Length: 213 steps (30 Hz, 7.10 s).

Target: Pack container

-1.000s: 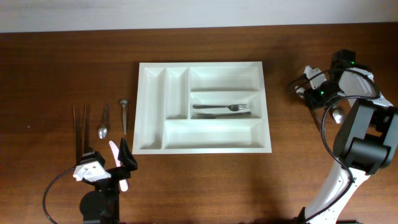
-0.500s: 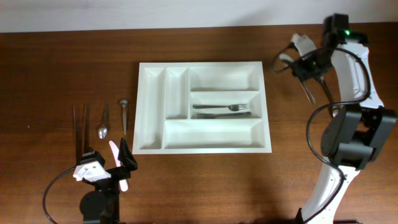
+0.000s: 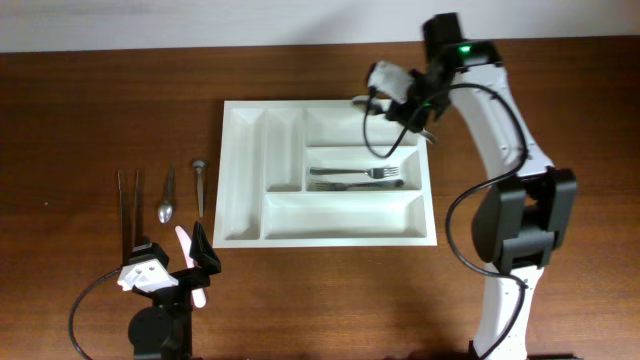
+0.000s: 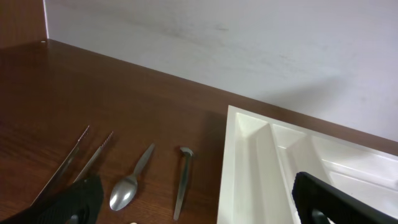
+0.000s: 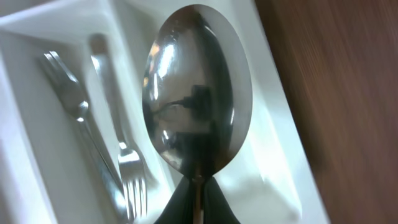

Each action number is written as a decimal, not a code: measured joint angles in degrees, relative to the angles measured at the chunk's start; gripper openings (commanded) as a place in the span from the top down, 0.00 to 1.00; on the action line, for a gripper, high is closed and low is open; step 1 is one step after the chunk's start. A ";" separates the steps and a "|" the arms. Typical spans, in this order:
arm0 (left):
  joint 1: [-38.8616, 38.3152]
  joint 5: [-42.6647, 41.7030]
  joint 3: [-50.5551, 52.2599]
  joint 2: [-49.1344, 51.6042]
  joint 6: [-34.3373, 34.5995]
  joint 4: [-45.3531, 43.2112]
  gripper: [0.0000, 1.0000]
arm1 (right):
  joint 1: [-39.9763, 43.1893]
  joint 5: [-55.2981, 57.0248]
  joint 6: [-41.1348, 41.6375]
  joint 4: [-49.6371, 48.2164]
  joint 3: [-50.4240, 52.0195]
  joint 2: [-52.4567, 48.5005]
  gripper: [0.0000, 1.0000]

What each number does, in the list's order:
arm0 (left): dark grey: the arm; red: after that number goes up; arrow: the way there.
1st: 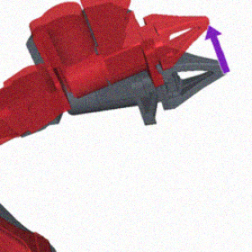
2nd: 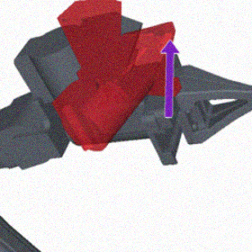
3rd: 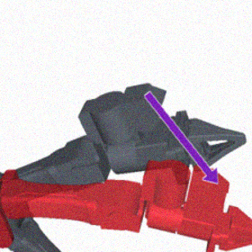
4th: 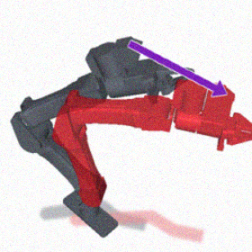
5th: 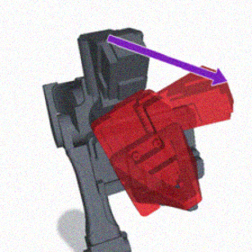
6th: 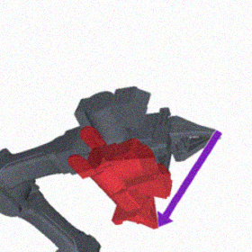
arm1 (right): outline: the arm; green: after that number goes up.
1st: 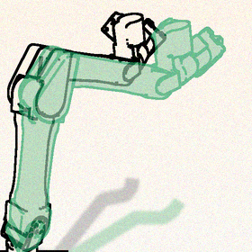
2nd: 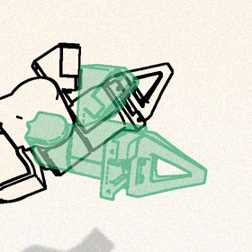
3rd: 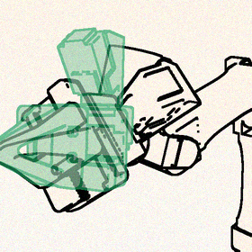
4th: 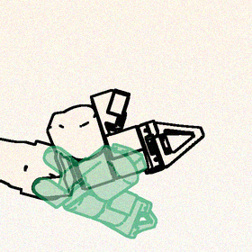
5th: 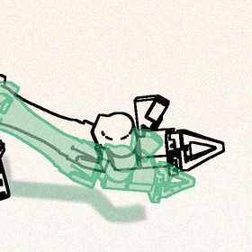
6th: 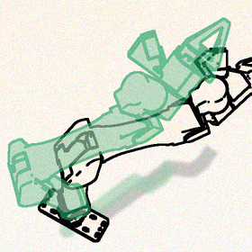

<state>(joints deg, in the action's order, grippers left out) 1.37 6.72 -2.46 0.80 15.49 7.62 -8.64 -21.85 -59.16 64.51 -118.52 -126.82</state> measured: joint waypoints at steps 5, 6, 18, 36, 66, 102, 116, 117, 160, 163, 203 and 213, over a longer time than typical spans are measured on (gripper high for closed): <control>0.00 0.00 0.00 0.00 0.00 0.00 0.01 | -3.19 -0.37 -5.40 -3.80 0.00 0.00 0.96; 0.00 0.00 0.00 0.00 0.00 0.00 0.01 | -3.45 -0.35 -5.90 -4.46 0.00 0.00 0.96; 0.00 0.00 0.00 0.00 0.00 0.00 0.01 | -4.59 -0.35 -7.96 -6.71 0.00 -6.23 0.96; 0.00 0.02 0.00 0.00 0.00 0.00 0.01 | 3.06 2.84 18.03 8.70 -9.73 -4.94 0.01; 0.00 0.00 0.00 0.00 0.00 -0.02 0.01 | 33.35 19.32 28.48 -12.57 17.92 -0.74 0.30; 0.00 0.00 0.00 0.00 0.00 0.00 0.01 | 25.42 8.55 28.33 -1.88 -5.35 -0.42 0.96; 0.00 0.00 0.00 0.00 0.00 -0.02 0.01 | 1.60 1.36 1.51 5.73 -12.76 -0.42 0.96; 0.00 0.00 0.00 0.00 0.00 0.00 0.01 | 0.31 1.38 0.26 5.70 -12.41 -0.42 0.96; 0.00 0.00 0.00 0.00 0.00 0.00 0.01 | -1.84 9.42 16.33 -7.15 -6.64 -4.63 0.30; 0.00 0.00 0.00 0.00 0.00 0.00 0.01 | 1.77 13.68 27.71 -5.64 -9.44 -3.98 0.28; 0.02 -3.08 -22.58 16.15 -0.83 20.63 0.01 | 15.63 17.51 54.47 -1.70 -12.94 0.02 0.01; 0.11 4.81 -68.41 57.94 -10.32 44.70 0.01 | 15.63 17.51 54.42 -1.70 -12.94 0.02 0.01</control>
<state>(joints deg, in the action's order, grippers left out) 1.48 11.53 -70.87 58.74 5.17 52.31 6.98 -4.34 -4.73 62.81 -131.46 -126.80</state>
